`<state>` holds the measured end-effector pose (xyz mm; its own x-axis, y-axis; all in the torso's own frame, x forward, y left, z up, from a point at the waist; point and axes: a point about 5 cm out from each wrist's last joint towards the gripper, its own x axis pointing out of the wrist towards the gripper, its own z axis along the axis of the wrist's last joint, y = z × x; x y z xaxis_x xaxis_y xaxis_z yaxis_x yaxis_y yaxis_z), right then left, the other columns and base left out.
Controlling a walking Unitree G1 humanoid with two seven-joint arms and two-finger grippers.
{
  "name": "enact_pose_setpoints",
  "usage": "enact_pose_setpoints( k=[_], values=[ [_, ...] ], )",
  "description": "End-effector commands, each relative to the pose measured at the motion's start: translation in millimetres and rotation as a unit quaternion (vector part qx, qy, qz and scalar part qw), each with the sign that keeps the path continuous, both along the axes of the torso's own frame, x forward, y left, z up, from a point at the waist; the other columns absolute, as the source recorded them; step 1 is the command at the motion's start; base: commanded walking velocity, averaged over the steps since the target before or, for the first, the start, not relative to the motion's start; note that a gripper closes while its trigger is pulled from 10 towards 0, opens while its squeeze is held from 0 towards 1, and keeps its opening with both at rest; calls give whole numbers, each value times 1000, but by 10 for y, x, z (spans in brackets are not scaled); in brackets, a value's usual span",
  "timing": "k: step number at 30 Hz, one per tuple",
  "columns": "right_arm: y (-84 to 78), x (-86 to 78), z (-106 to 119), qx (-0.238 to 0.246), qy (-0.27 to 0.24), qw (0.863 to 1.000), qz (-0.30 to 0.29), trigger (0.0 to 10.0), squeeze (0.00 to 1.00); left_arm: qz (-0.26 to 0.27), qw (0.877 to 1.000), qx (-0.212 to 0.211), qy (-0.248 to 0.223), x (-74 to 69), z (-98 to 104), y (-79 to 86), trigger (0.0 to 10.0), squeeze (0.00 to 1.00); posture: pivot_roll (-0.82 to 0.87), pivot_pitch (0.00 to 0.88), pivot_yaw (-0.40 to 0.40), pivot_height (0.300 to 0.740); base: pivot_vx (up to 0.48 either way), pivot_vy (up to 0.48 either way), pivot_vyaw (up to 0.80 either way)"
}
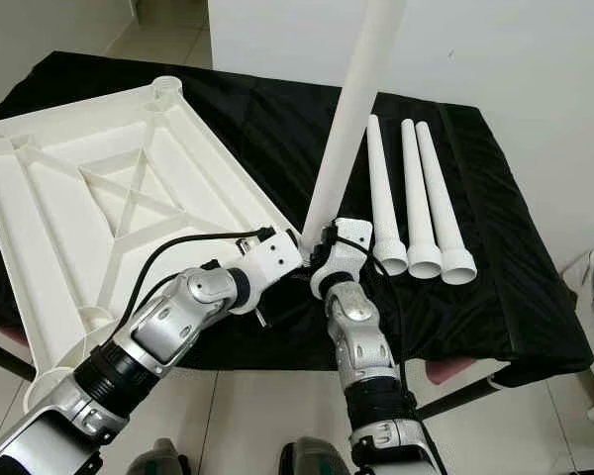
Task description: Building children table
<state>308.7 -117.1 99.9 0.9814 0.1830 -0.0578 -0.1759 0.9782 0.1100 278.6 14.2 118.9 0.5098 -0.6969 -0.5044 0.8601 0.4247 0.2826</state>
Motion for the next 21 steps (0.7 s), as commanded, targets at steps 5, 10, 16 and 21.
enact_pose_setpoints(
  k=[5,10,16,21],
  values=[
    [-334,61,50,-19,-15,991,133,10000,0,-36,998,35,46,-125,-209,-18,10000,0,-65,2,-32,740,0,0,0],
    [-346,37,59,-12,-16,974,224,10000,0,-38,998,35,45,-120,-202,-20,10000,0,-69,5,-24,740,0,0,0],
    [-329,62,47,-24,-21,961,273,10000,0,-37,998,35,45,-116,-197,-16,10000,0,-63,5,-20,740,0,0,0],
    [-325,69,-24,-34,-10,949,314,10000,0,-37,998,34,47,-122,-195,-13,10000,0,-61,5,-17,740,0,0,0]
  ],
)
